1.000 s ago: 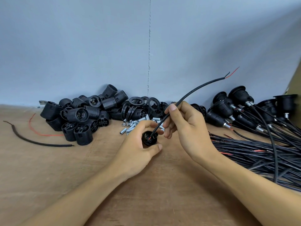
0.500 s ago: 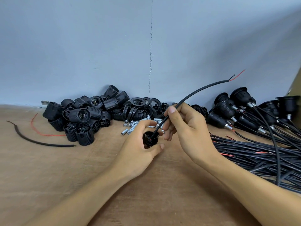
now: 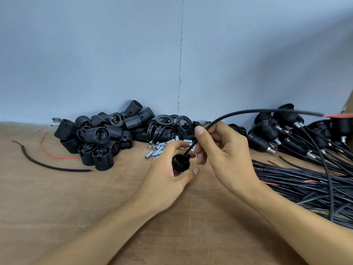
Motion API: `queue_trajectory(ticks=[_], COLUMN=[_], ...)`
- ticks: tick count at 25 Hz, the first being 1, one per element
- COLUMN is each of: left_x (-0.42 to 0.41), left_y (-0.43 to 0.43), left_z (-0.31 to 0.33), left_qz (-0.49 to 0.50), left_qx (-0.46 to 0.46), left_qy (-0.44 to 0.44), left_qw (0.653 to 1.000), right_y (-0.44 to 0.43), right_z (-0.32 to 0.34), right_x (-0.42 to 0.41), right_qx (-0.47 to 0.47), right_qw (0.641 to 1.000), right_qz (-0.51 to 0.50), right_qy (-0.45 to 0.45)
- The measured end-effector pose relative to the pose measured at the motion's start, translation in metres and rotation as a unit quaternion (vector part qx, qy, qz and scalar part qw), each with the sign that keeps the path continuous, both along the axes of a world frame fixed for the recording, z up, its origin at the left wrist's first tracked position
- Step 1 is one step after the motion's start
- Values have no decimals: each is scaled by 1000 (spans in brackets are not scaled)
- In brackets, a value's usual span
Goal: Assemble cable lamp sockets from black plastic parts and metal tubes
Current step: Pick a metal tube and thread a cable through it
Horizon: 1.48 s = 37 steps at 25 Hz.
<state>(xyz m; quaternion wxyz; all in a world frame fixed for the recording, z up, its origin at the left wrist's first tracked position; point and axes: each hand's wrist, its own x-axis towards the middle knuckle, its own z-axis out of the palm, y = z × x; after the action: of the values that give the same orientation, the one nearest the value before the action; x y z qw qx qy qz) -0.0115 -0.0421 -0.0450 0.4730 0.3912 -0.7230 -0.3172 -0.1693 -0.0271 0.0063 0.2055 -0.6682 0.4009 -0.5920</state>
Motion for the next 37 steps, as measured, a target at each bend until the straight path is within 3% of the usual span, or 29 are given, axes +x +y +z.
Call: queue_trajectory(ticks=[7,11,15,19,22,27,30,34,37], left_x=[-4,-4,0,1,0,-1,2,2,3], left_y=[6,6,1,1,3,1,-1,0,0], left_z=[3,3,4,8,12,10,11,15,15], left_qz=[-3,11,35,45,20,22,0,-51,-52], left_qx=[-6,30,71,76,61,100,149,170,160], left_qy=[-15,29,114,164,161,196,230,199,160], left_qw=[1000,999,990,983,985,975,962,964,973], right_y=[2,-3,-15,-18,-15,-1,2,7,7], right_z=[0,-7,-11,-12,-12,-17,-17,-20,-20], right_x=[-2,-2,-8,-8,-4,14,16,16,13], right_qx=[-1,62,130,272,305,244,196,94,81], right_qw=[999,997,990,938,915,958,970,990,991], right_qz=[-9,0,-13,67,94,14,-29,-83,-104], right_qy=[42,36,-48,-206,-245,-151,-143,-63,-18])
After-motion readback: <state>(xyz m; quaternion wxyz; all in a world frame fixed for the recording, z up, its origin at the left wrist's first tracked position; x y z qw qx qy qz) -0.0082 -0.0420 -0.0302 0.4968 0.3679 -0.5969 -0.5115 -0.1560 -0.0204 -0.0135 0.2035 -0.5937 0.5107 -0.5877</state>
